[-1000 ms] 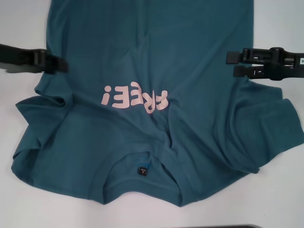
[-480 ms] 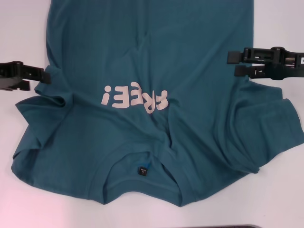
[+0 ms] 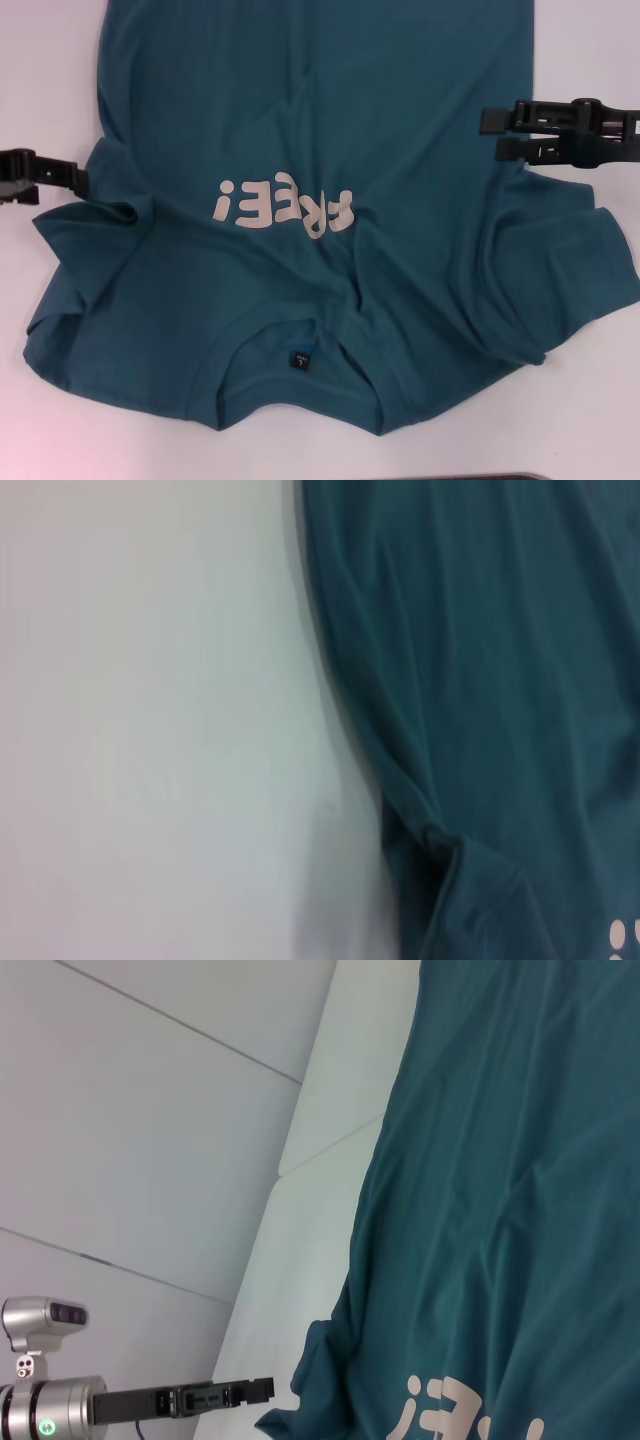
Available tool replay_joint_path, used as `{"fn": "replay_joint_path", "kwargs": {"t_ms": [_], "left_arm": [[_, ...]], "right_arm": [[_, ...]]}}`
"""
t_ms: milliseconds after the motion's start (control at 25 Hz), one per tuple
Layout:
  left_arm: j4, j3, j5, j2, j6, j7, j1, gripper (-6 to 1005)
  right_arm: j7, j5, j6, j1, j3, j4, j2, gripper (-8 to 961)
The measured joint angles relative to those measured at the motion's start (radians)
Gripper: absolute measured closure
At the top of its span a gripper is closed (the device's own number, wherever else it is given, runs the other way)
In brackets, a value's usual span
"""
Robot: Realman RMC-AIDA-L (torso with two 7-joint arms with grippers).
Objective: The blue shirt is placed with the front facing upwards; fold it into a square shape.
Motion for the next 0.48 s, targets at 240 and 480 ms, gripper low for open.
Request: {"fn": "replay_joint_path", "kwargs": {"t_ms": [240, 480], "left_arm": [[0.024, -0.001, 0.001, 0.003, 0.011, 0.009, 0.008, 222], [0.039, -0.009, -0.021, -0.001, 0.073, 0.056, 0.012, 221]], "right_arm": [[0.0, -0.001, 0.001, 0.002, 0.0, 0.0, -0.001, 7], [0.0, -0.002, 0.001, 0.0, 0.0, -0.001, -0.001, 7]]}}
